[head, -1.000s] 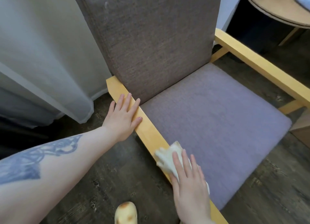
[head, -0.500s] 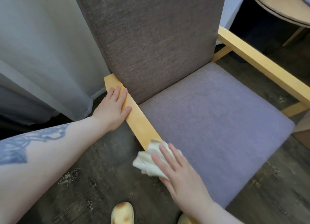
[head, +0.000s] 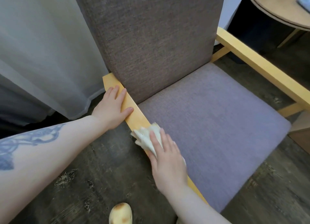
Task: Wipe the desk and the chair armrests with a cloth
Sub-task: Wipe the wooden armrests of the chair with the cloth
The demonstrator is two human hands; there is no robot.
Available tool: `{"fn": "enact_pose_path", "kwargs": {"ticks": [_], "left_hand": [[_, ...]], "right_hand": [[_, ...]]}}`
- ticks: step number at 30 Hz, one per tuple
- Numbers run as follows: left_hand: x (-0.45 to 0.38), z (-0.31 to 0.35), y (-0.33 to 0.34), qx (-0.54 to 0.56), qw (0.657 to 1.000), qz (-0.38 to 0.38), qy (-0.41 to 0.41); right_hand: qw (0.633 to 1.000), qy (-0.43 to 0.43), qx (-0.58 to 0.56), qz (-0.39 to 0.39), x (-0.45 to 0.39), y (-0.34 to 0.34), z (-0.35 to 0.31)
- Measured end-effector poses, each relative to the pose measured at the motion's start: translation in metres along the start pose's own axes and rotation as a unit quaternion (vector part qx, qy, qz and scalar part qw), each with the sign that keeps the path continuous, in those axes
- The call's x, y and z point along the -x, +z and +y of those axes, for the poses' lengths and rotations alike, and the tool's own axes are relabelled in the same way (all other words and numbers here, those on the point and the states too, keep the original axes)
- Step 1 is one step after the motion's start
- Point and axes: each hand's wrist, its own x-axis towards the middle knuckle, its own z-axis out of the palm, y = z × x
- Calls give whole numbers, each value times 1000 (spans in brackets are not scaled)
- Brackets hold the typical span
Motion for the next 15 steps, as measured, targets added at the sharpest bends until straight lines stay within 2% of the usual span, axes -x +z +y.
{"fn": "enact_pose_path", "kwargs": {"ticks": [4, 8, 10, 12, 15], "left_hand": [[-1, 3, -4, 25, 1000, 14, -1], [-1, 9, -6, 32, 999, 2, -21], [-1, 16, -6, 28, 999, -3, -36], [3, 26, -3, 14, 999, -1, -43], [8, 36, 5, -22, 999, -7, -49]], "right_hand": [[995, -62, 58, -46, -42, 7, -12], [970, -199, 93, -102, 6, -17, 22], [964, -210, 114, -114, 45, -31, 45], [970, -198, 110, -86, 84, -43, 60], [984, -135, 112, 16, 119, -42, 67]]}}
